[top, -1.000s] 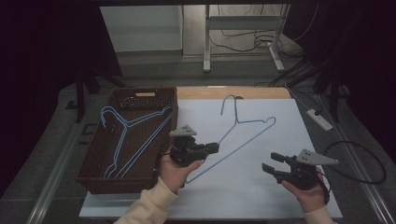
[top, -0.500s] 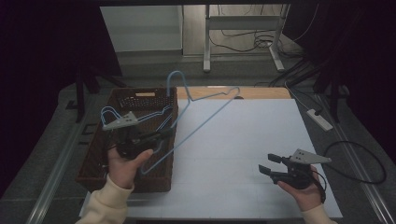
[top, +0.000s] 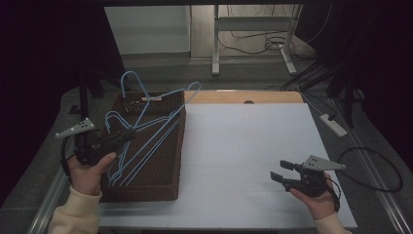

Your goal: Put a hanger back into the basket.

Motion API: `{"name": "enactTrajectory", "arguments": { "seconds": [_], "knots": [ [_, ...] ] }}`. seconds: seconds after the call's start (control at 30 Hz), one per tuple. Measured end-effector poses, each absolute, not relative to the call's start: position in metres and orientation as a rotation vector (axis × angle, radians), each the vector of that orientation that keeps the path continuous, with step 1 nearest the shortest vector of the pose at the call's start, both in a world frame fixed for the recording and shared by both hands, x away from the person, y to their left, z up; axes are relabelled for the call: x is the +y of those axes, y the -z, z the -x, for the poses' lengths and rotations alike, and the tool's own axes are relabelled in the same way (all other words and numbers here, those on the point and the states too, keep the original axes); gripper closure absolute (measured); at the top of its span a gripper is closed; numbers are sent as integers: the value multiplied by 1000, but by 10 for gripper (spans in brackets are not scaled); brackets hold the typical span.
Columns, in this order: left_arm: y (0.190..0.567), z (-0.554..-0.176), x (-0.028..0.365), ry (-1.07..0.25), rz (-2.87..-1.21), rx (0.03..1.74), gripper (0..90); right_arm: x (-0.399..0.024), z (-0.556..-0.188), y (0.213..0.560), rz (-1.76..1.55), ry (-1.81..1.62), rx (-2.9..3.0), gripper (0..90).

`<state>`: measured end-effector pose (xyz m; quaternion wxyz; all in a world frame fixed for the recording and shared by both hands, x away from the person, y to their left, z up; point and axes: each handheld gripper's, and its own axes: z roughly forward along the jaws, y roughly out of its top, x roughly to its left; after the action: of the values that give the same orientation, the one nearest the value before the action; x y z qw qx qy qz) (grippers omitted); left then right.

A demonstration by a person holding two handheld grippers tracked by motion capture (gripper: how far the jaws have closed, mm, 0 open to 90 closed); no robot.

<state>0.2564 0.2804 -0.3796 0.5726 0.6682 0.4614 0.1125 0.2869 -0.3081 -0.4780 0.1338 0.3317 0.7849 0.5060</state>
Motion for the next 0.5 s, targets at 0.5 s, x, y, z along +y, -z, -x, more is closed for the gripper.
{"name": "enactTrajectory", "arguments": {
  "seconds": [0.5],
  "knots": [
    [402, -267, 312, -289, -1615, 1215, 865, -305, -289, 481, -966, -1438, 2299, 367]
  ]
}}
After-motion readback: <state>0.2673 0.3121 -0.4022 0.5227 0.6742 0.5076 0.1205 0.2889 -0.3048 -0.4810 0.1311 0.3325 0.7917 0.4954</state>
